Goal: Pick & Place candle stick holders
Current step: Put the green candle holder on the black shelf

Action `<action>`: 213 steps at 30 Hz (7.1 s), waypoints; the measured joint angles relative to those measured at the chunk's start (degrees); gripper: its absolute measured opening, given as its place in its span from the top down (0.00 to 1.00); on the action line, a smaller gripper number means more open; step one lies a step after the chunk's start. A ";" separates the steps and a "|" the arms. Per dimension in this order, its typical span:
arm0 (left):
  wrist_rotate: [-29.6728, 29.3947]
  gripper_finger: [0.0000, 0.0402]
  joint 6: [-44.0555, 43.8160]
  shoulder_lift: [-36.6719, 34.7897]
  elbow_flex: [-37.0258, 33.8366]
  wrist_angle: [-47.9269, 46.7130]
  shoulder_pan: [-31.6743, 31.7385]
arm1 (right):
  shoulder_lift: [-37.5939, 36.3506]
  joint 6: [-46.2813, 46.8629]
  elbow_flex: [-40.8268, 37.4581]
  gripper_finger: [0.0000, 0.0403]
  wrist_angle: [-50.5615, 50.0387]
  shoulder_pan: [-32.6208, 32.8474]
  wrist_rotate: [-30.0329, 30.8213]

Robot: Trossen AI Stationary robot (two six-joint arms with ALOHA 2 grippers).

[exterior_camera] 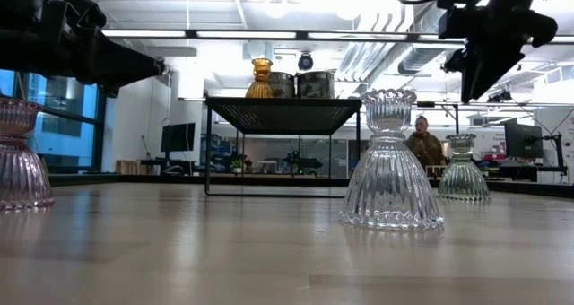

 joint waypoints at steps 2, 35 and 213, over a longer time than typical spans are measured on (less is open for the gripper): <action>0.00 0.68 -0.12 0.00 0.00 -0.02 0.00 | 0.03 -0.78 0.00 0.68 0.42 -0.03 -0.23; -3.58 0.68 -1.40 0.02 0.00 -0.17 0.00 | 12.07 19.02 0.00 0.68 3.90 1.92 -1.57; -3.02 0.68 -1.43 0.03 0.00 -3.50 -0.01 | 57.12 1.99 69.64 0.96 -17.55 4.67 -7.37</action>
